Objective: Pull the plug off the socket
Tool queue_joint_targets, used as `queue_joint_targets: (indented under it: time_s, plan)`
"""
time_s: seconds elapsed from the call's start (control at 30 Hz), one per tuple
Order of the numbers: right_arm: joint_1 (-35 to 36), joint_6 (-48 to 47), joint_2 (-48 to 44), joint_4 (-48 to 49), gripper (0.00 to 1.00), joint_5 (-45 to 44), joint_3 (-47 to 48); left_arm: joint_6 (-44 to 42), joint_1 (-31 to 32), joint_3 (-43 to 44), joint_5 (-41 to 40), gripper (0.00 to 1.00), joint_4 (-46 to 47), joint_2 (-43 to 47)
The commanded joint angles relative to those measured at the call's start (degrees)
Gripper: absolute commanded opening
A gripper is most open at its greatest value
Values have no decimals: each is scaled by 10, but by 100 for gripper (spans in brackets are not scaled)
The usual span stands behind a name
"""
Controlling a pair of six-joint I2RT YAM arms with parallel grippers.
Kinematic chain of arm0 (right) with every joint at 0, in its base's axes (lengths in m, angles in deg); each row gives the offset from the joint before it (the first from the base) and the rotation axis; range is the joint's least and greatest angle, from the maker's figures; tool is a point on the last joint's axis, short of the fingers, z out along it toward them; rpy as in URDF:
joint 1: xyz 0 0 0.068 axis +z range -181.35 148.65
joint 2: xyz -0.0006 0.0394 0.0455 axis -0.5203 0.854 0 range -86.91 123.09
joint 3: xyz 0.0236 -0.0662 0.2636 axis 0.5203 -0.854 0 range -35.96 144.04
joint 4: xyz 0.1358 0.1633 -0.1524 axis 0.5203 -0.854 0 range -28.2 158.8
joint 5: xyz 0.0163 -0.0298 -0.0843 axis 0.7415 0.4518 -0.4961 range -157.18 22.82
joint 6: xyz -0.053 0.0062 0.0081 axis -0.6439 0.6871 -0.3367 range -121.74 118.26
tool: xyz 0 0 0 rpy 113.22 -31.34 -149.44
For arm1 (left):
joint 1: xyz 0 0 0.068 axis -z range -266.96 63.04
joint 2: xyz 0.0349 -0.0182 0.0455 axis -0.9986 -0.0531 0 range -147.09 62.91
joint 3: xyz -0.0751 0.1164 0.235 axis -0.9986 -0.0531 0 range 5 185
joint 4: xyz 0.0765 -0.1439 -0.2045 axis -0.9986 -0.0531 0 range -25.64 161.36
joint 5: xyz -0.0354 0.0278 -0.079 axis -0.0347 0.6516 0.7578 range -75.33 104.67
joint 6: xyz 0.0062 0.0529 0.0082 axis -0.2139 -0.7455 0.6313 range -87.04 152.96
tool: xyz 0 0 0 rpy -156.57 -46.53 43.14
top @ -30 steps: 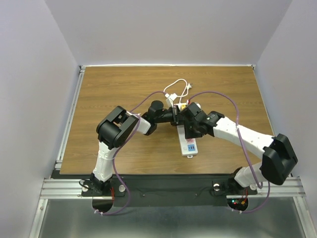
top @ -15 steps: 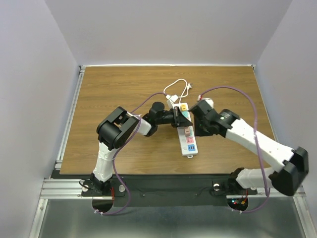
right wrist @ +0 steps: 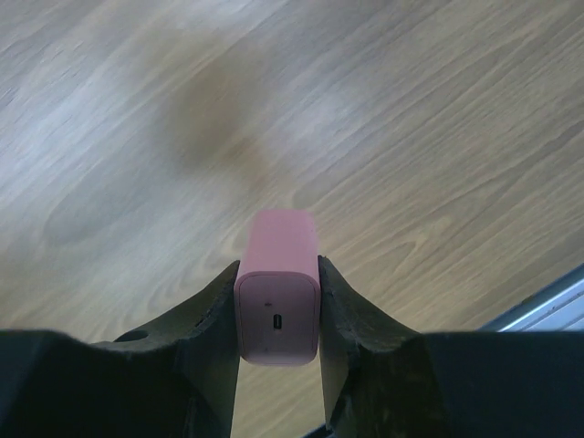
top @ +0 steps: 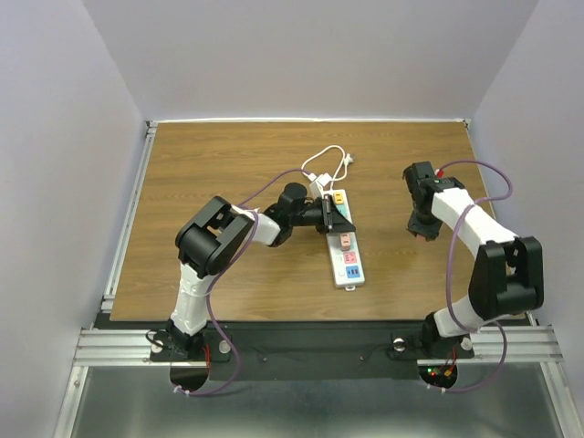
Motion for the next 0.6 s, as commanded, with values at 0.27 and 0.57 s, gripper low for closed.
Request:
queue_joint_targets:
  time_s: [0.27, 0.57]
  plan:
    - [-127, 12, 137, 59, 7, -63, 58, -38, 0, 9, 2, 0, -117, 4]
    - [-127, -36, 87, 93, 49, 44, 47, -42, -3, 10, 9, 0, -121, 13]
